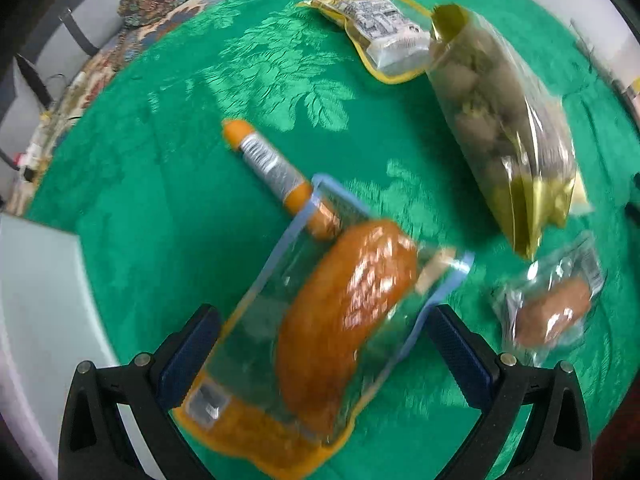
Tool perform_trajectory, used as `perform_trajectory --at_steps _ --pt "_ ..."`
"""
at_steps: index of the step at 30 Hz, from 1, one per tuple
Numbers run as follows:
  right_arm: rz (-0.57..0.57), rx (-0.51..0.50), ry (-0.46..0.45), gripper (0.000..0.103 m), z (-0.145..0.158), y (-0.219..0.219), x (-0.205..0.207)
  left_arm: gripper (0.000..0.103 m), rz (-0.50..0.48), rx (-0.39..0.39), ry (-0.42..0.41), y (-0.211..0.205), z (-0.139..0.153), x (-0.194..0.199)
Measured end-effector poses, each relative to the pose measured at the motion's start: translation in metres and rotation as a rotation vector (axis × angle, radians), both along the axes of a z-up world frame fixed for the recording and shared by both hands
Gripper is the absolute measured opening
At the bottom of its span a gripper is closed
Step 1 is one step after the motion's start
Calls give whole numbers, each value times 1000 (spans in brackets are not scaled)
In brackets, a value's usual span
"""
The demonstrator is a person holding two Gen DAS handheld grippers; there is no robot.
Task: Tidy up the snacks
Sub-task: 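Lower the left gripper onto the orange sausage packet and grasp it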
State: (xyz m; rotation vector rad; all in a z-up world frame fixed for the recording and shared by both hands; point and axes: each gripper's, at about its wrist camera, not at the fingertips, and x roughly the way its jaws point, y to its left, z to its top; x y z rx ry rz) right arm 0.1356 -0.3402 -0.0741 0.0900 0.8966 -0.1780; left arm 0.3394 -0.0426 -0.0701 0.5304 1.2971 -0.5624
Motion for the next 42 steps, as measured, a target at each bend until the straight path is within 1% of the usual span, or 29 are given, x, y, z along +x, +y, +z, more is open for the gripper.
perform_trajectory --at_steps 2,3,7,10,11,15,17,18,21,22,26,27,29,33,34,36,37,38,39,41,42 --pt "0 0 0 88 0 0 0 103 7 -52 42 4 -2 10" --pt "0 0 0 88 0 0 0 103 15 -69 33 6 -1 14" --pt "0 0 0 88 0 0 0 103 -5 -110 -7 12 4 19" --pt "1 0 0 88 0 0 0 103 25 -151 -55 20 8 17" --pt "2 0 1 89 -1 1 0 103 38 -161 -68 22 6 7" --pt "3 1 1 89 -1 3 1 103 99 -171 -99 25 6 -6" --pt "3 0 2 89 -1 3 1 103 131 -159 -101 24 7 -11" --pt "3 0 2 89 -1 4 1 103 148 -157 -100 23 5 -20" --pt "3 0 1 89 -1 4 1 103 177 -151 -100 15 -1 -26" --pt "3 0 1 89 -1 3 1 101 187 -151 -102 14 0 -31" --pt "3 -1 2 89 -1 3 1 79 249 -160 -125 13 5 -50" --pt "3 -1 2 89 -1 3 1 76 277 -164 -136 14 6 -59" --pt "3 -1 2 89 -1 3 1 65 323 -172 -149 17 8 -78" --pt "3 -1 2 89 -1 3 2 62 444 -168 -152 31 9 -131" --pt "3 -1 2 89 -1 3 1 61 461 -165 -150 33 9 -144" --pt "3 -1 2 89 -1 3 2 62 471 -159 -154 36 9 -174" --pt "3 -1 2 89 -1 3 1 68 458 -157 -164 35 8 -188" --pt "3 -1 2 89 -1 2 1 79 446 -162 -162 35 6 -197" --pt "3 -1 2 89 -1 3 1 84 432 -168 -162 36 3 -201" --pt "3 -1 2 89 -1 2 1 92 401 -160 -195 38 1 -210" --pt "3 -1 2 89 -1 3 2 96 401 -156 -199 38 1 -209"
